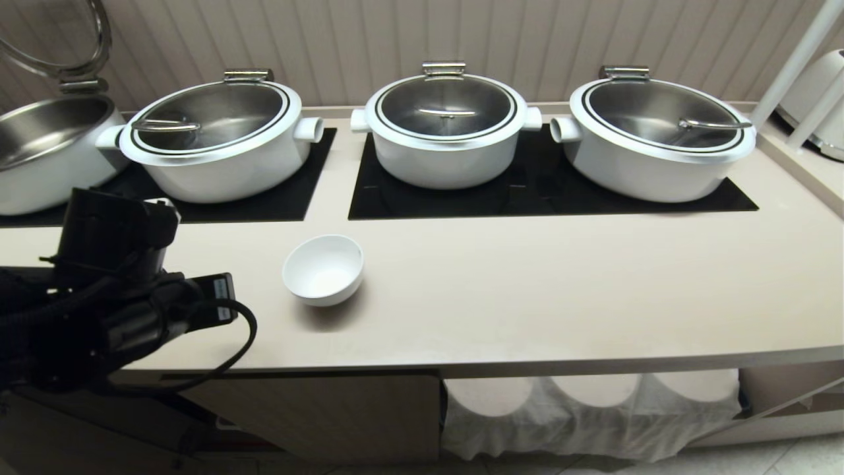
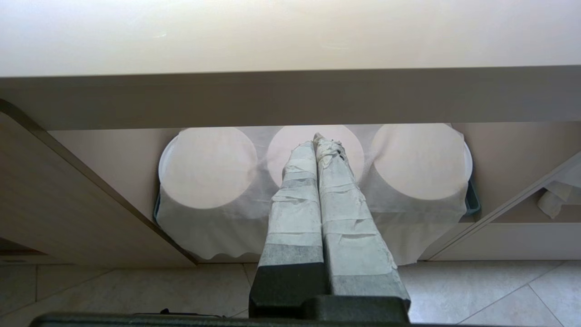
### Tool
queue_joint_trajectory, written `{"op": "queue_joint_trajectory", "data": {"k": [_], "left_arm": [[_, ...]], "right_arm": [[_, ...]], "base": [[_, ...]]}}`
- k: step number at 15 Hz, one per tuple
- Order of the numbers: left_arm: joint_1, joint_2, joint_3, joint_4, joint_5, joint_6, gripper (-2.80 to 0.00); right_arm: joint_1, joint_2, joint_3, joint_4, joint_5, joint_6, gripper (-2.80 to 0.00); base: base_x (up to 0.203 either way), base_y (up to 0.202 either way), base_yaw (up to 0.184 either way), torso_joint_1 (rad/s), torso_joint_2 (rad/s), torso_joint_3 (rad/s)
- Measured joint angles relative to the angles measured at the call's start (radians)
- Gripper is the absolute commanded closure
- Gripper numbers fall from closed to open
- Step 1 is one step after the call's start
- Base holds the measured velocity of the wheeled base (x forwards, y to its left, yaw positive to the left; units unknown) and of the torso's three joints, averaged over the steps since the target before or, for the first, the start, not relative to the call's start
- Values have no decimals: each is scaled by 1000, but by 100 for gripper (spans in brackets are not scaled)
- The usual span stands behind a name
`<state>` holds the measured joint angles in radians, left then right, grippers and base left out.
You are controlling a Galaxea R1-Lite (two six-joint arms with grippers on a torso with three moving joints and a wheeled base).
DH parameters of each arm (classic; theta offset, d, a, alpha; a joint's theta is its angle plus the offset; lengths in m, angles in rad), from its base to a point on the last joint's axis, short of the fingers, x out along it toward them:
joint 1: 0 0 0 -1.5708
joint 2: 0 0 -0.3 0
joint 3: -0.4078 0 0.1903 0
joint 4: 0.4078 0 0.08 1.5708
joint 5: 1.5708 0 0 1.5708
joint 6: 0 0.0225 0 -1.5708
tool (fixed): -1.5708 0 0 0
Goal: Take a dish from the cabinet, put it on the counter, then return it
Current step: Pick up the bowl from the table
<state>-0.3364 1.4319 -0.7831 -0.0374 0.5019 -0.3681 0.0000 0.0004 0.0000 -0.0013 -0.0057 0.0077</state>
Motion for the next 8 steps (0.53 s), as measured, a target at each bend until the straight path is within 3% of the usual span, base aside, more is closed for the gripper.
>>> {"op": "queue_joint_trajectory", "data": {"k": [5, 8], "left_arm": [[66, -49, 50, -1, 4, 76, 0], [153, -117, 114, -2, 7, 129, 0]], "right_arm": [[0, 0, 0, 0, 0, 0, 0], [0, 0, 0, 0, 0, 0, 0]], "base": [[0, 0, 0, 0, 0, 0], [0, 0, 0, 0, 0, 0]]}}
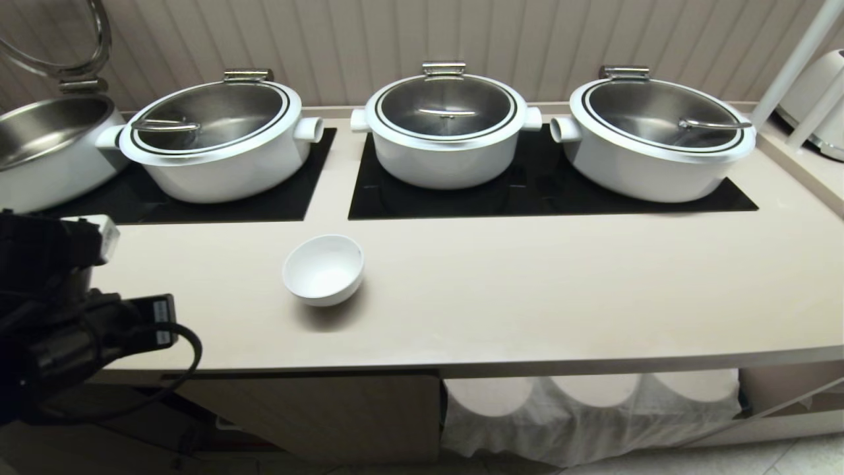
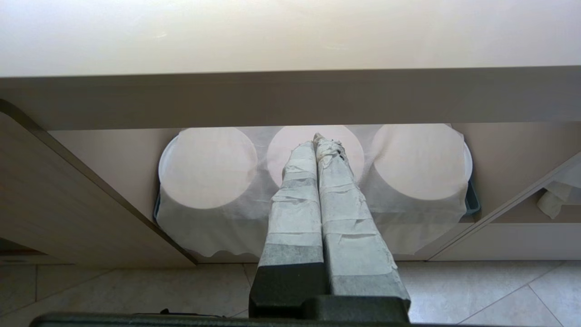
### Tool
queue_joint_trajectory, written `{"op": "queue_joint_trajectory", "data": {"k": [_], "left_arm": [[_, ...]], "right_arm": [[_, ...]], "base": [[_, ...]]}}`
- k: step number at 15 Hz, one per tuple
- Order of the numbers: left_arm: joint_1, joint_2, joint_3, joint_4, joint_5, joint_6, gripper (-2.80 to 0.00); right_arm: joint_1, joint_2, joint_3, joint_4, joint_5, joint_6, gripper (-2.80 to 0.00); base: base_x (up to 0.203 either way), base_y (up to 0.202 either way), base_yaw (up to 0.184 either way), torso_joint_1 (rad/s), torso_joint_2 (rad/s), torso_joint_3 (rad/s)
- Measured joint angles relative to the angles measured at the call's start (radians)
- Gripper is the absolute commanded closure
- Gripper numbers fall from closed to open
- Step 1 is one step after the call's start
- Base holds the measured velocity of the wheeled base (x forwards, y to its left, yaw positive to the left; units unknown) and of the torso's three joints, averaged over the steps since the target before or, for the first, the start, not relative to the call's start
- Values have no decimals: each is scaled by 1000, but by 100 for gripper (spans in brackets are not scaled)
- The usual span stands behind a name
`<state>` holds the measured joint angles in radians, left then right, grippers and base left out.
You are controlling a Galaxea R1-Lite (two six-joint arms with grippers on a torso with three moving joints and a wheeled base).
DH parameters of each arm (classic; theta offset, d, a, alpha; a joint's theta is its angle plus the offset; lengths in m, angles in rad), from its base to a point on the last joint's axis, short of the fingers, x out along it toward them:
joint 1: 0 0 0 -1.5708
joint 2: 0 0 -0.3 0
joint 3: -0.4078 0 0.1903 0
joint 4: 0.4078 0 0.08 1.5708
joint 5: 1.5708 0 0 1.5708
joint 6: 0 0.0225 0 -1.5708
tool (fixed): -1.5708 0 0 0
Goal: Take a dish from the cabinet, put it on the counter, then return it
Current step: Pick up the bowl from the table
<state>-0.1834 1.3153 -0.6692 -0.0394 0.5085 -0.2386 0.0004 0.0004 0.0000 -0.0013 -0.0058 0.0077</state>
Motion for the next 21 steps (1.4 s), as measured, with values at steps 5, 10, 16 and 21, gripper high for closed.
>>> {"op": "queue_joint_trajectory", "data": {"k": [5, 10, 16, 21], "left_arm": [[130, -167, 188, -4, -2, 48, 0], [199, -331, 355, -3, -9, 49, 0], [210, -524, 510, -1, -8, 86, 0], [200, -728, 605, 2, -47, 213, 0]], "right_arm": [[0, 0, 0, 0, 0, 0, 0], [0, 0, 0, 0, 0, 0, 0], [0, 0, 0, 0, 0, 0, 0], [0, 0, 0, 0, 0, 0, 0]], "base": [[0, 0, 0, 0, 0, 0], [0, 0, 0, 0, 0, 0], [0, 0, 0, 0, 0, 0], [0, 0, 0, 0, 0, 0]]}}
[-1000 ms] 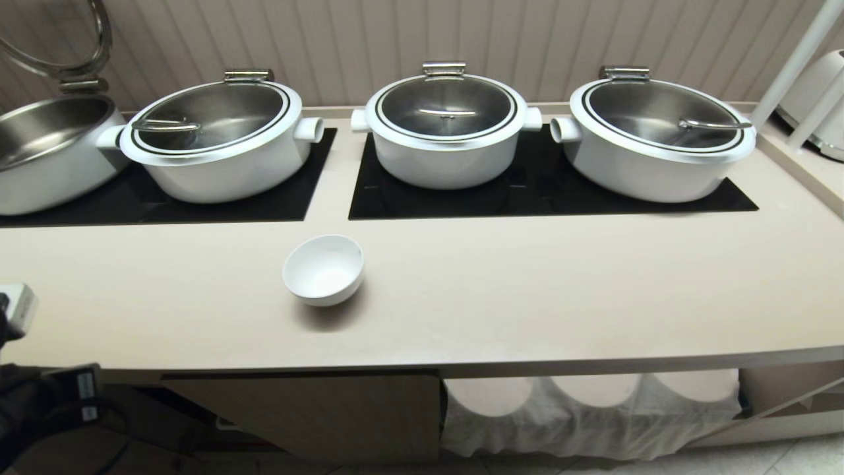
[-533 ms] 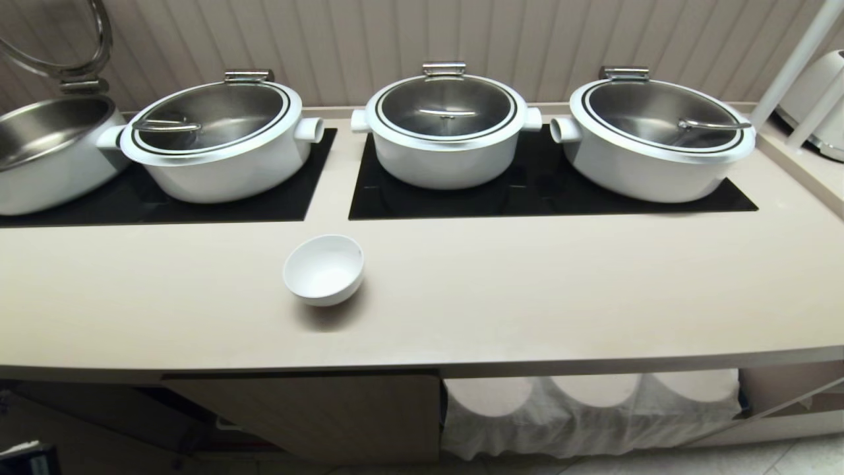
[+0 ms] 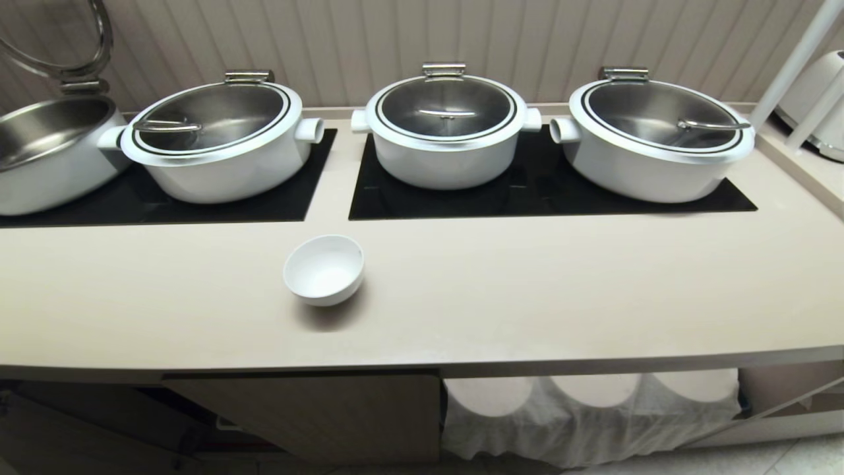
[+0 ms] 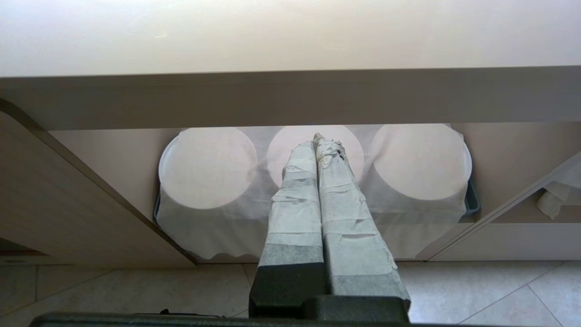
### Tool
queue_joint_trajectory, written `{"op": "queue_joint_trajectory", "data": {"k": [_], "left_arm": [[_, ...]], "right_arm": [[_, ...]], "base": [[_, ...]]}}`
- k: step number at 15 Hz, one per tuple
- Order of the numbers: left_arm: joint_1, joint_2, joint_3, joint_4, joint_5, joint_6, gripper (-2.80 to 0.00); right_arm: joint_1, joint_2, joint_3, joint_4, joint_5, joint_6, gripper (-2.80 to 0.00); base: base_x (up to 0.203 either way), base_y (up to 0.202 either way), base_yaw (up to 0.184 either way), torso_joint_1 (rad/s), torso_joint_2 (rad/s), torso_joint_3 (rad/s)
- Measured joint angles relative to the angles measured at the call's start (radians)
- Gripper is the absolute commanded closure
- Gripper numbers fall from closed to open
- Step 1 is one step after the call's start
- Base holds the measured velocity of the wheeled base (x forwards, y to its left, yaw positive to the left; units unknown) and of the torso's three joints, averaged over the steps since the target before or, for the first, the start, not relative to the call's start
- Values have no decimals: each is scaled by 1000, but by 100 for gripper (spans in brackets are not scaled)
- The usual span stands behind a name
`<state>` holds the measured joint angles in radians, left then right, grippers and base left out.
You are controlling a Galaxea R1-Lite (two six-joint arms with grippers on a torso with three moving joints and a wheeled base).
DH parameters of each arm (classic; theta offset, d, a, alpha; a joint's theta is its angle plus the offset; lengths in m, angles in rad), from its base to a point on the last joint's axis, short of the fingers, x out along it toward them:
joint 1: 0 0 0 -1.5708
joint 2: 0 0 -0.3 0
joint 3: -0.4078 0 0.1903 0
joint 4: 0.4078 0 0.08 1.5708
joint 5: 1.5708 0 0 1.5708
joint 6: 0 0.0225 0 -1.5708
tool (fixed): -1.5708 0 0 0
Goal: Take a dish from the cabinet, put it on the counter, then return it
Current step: Pick up the bowl from the table
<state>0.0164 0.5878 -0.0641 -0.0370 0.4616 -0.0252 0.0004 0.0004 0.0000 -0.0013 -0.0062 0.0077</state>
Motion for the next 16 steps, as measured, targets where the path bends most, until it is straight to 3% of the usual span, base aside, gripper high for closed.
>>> {"op": "queue_joint_trajectory", "data": {"k": [3, 12, 16], "left_arm": [[0, -98, 15, 2, -80, 63, 0], [-7, -428, 20, 99, -450, 100, 0], [-13, -550, 37, 100, -478, 77, 0]], "right_arm": [[0, 0, 0, 0, 0, 0, 0], [0, 0, 0, 0, 0, 0, 0], [0, 0, 0, 0, 0, 0, 0]], "base": [[0, 0, 0, 0, 0, 0], [0, 0, 0, 0, 0, 0], [0, 0, 0, 0, 0, 0]]}}
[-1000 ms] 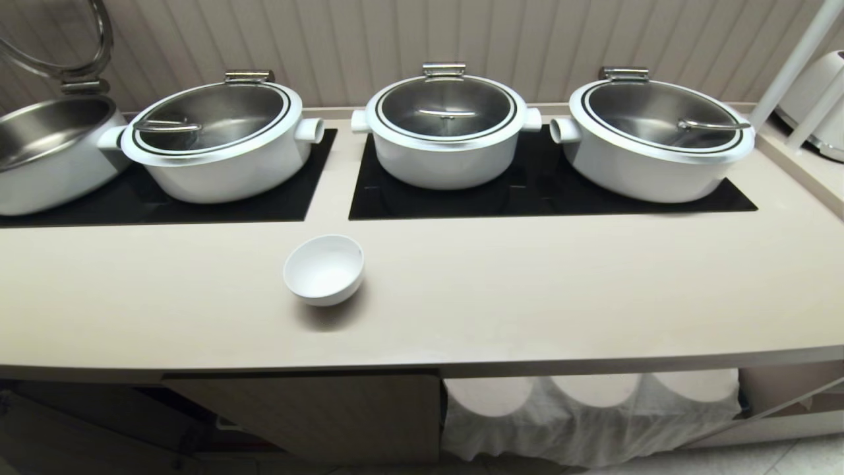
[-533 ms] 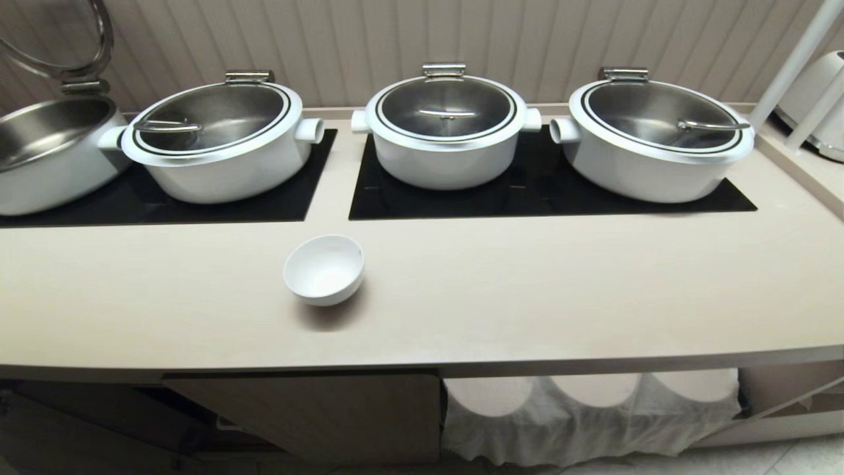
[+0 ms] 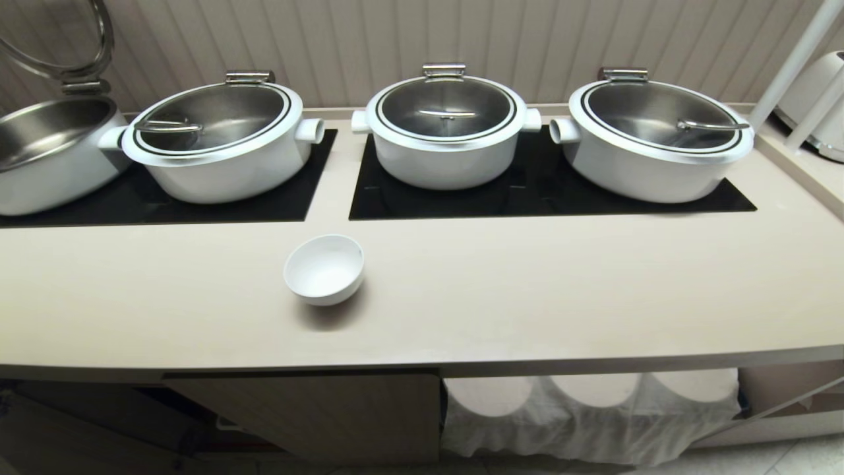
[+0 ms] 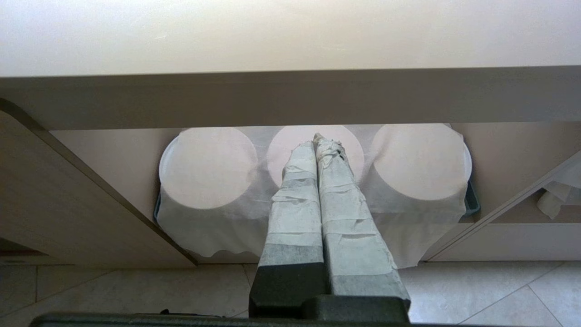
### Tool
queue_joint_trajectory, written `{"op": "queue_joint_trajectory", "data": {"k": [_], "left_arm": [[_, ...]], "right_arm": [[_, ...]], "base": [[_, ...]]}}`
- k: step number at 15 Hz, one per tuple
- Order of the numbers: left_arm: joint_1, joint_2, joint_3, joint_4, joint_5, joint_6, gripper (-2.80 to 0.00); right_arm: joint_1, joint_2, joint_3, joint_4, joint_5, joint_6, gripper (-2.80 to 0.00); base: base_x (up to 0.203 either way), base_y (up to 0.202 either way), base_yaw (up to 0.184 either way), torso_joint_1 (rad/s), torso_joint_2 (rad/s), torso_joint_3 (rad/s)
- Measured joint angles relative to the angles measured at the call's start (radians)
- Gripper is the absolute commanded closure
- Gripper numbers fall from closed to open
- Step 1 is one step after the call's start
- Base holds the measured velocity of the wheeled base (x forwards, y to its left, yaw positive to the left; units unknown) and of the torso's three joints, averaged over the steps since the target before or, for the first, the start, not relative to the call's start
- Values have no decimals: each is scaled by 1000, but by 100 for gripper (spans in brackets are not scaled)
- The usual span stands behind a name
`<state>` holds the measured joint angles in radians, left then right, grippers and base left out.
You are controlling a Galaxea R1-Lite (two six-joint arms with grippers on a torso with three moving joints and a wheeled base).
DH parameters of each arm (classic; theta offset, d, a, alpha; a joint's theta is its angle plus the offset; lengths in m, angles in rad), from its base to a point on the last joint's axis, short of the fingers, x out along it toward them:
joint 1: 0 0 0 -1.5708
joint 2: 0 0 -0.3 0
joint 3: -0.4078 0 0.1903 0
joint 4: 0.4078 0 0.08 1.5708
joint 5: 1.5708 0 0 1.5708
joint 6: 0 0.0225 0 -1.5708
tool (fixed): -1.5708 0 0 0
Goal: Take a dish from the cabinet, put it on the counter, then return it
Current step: Pick up the bowl from the table
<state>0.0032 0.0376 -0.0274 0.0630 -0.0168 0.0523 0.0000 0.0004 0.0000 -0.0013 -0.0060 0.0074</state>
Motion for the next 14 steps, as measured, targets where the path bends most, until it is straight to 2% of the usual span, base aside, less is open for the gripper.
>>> {"op": "queue_joint_trajectory", "data": {"k": [10, 14], "left_arm": [[0, -37, 6, -12, 2, -10, 0], [0, -37, 16, -51, 26, -11, 0]], "right_arm": [[0, 0, 0, 0, 0, 0, 0], [0, 0, 0, 0, 0, 0, 0]], "base": [[0, 0, 0, 0, 0, 0], [0, 0, 0, 0, 0, 0]]}}
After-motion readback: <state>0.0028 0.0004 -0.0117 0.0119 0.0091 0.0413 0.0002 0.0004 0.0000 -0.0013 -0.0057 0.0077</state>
